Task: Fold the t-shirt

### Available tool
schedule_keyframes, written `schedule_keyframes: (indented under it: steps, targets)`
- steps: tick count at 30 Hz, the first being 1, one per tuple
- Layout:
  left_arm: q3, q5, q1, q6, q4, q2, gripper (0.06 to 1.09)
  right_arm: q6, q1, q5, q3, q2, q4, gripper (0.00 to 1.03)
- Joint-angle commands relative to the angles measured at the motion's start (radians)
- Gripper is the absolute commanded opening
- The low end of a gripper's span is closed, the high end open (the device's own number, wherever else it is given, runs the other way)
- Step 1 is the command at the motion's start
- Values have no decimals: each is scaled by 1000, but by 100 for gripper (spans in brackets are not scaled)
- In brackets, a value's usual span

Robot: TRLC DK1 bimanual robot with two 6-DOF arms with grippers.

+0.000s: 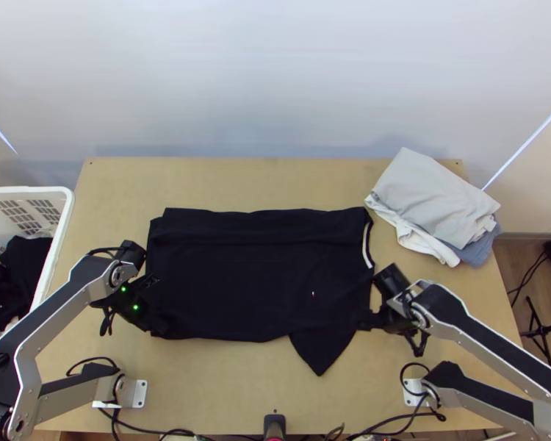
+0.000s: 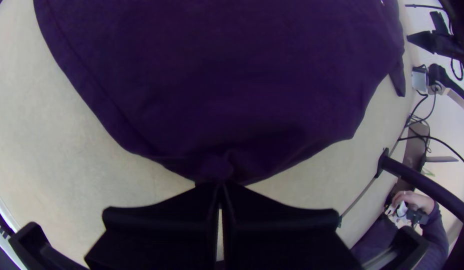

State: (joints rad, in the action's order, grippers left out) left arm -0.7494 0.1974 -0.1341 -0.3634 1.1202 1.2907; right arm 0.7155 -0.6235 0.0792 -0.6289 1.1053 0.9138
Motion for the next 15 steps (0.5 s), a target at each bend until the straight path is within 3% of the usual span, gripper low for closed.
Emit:
schedule_keyframes:
  steps: [1,10,11,14,15]
  targets:
    - [-7,-3,5,6,7,5,10,110,-130,1,-9,41,-3,79]
    - [-13,-9,8,7,9,10,10,94,-185,1,-35,130,-69,78]
    - [-13,-9,8,9,10,10,10,93,-185,1,-35,131,-82,75]
    - [-13,-12,11,9,12,10,10,93,-185,-1,-31,131,-133,51]
    - [-11,-13,13,9,12,10,10,93,-183,-1,-26,131,-144,50]
